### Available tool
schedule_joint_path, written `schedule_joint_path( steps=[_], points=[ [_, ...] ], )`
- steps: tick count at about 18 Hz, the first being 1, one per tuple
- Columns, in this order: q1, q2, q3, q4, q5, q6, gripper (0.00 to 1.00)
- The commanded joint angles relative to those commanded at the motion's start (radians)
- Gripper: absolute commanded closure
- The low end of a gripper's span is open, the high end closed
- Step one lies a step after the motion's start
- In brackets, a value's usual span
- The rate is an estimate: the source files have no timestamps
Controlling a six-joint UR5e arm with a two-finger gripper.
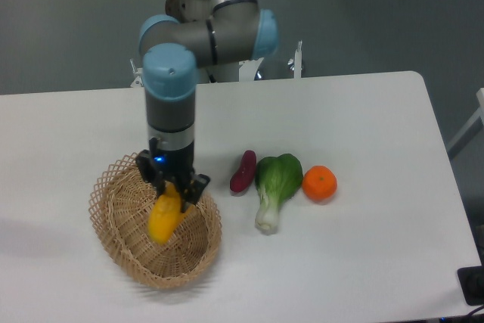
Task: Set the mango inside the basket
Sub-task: 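Lower the mango into the basket and open the gripper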
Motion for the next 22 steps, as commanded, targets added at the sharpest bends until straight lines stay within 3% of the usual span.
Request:
schedule_joint_path(
  steps=[2, 10, 13, 18, 22],
  points=[
    [-0.046, -0.017, -0.006, 0.0, 0.048, 0.0, 0.56],
    [-0.062, -0.018, -0.044, 0.0, 0.057, -0.003, 0.52],
    [-0.065, -0.022, -0.043, 0.002, 0.059, 0.002, 0.38],
    [-0.065, -0.029, -0.031, 0.008, 0.06, 0.003, 0.0],
    [-0.063, -0.028, -0.011, 0.005, 0.06, -0.011, 0.0]
  ],
)
